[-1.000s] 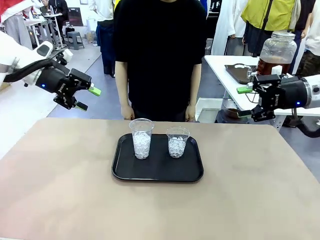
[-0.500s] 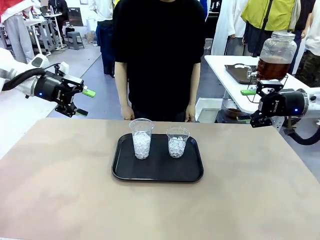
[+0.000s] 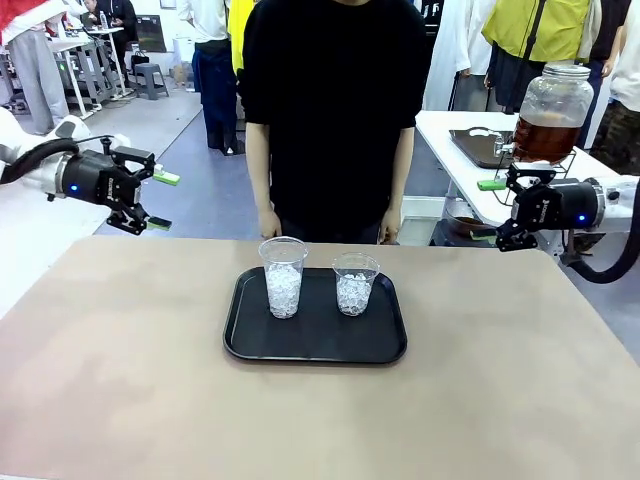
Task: Pour the drink into the iced cup.
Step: Pick up the iced cup indicated by the human and present it to them.
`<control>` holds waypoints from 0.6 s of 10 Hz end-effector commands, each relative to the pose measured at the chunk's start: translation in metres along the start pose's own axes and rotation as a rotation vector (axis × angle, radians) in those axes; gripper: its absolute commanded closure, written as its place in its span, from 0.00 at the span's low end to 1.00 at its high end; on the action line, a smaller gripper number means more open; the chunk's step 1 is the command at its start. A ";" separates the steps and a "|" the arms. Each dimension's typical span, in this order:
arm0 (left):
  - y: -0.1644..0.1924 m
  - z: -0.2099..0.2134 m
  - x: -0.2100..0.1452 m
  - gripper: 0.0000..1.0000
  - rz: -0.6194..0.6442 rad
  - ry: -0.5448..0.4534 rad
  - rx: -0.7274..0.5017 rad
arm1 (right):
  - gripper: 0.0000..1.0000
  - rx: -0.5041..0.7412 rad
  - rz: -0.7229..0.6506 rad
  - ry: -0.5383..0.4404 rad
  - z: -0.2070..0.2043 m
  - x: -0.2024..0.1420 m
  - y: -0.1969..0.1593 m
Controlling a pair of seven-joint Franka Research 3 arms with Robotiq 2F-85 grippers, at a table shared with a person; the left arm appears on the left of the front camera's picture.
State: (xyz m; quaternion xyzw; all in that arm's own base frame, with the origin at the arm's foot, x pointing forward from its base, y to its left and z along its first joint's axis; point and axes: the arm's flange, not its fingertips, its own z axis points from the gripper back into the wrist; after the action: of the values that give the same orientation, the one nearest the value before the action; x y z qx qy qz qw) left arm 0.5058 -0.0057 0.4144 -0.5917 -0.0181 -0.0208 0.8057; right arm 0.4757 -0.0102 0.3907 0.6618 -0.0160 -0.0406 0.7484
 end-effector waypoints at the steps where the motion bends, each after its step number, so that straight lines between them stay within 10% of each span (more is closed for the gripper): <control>1: -0.006 0.001 0.013 0.00 -0.039 -0.004 -0.049 | 0.00 0.020 0.052 -0.029 -0.003 0.012 0.001; 6: -0.008 0.000 0.013 0.00 -0.068 0.004 -0.047 | 0.00 0.008 0.035 -0.007 -0.002 0.009 0.000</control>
State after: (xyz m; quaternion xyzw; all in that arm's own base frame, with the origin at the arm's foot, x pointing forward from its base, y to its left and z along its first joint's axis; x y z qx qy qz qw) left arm 0.5179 -0.0055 0.4219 -0.6112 -0.0374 -0.0513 0.7890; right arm 0.4849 -0.0075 0.3895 0.6640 -0.0304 -0.0281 0.7466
